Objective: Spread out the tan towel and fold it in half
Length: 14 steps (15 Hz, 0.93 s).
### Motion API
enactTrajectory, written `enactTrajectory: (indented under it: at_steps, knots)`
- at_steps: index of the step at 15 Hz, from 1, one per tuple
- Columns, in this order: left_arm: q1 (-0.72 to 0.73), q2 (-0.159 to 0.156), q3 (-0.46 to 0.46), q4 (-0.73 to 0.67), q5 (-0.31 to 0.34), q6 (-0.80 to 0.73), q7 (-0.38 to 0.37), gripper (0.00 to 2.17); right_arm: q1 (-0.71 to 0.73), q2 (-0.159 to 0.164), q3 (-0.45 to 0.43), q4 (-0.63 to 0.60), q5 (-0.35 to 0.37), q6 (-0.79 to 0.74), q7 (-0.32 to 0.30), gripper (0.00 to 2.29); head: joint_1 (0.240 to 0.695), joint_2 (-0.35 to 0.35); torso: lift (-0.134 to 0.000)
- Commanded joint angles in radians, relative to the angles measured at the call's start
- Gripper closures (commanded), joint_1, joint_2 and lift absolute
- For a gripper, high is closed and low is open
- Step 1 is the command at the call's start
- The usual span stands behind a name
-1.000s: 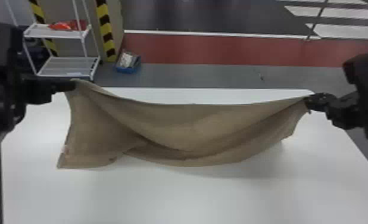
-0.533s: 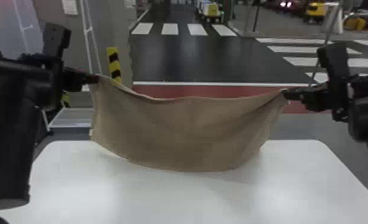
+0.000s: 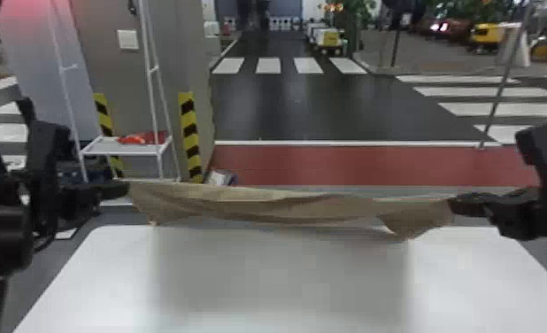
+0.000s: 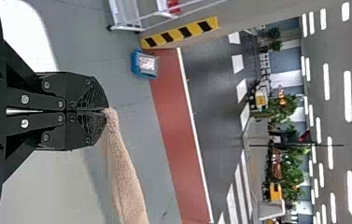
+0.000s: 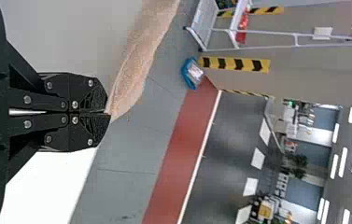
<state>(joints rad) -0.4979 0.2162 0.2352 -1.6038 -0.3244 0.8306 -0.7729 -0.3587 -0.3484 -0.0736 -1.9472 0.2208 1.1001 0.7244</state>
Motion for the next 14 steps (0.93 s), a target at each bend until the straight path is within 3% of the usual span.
enactTrajectory:
  at_steps: [1, 2, 5, 9, 12, 14]
  knots:
    - [0.266, 0.009, 0.067, -0.183, 0.041, 0.000, -0.020, 1.44, 0.251, -0.014, -0.045, -0.211, -0.003, 0.028, 0.030, 1.65, 0.476, 0.031, -0.124]
    - [0.369, 0.012, 0.088, -0.251, 0.054, -0.009, -0.028, 1.44, 0.365, -0.015, -0.069, -0.286, -0.003, 0.028, 0.043, 1.66, 0.563, 0.048, -0.124]
    - [0.581, 0.042, 0.136, -0.340, 0.099, -0.101, -0.085, 1.44, 0.633, -0.020, -0.120, -0.420, 0.000, -0.042, 0.087, 1.65, 0.695, 0.078, -0.124]
    - [0.719, 0.074, 0.164, -0.415, 0.102, -0.135, -0.175, 1.44, 0.853, -0.020, -0.192, -0.515, -0.001, -0.137, 0.141, 1.65, 0.695, 0.107, -0.124]
    - [0.760, 0.109, 0.196, -0.469, 0.099, -0.129, -0.246, 1.44, 0.906, -0.020, -0.264, -0.550, -0.009, -0.131, 0.211, 1.65, 0.695, 0.115, -0.124]
    - [0.779, 0.154, 0.211, -0.473, 0.094, -0.129, -0.289, 1.44, 0.914, -0.027, -0.292, -0.542, -0.009, -0.141, 0.247, 1.65, 0.695, 0.118, -0.124]
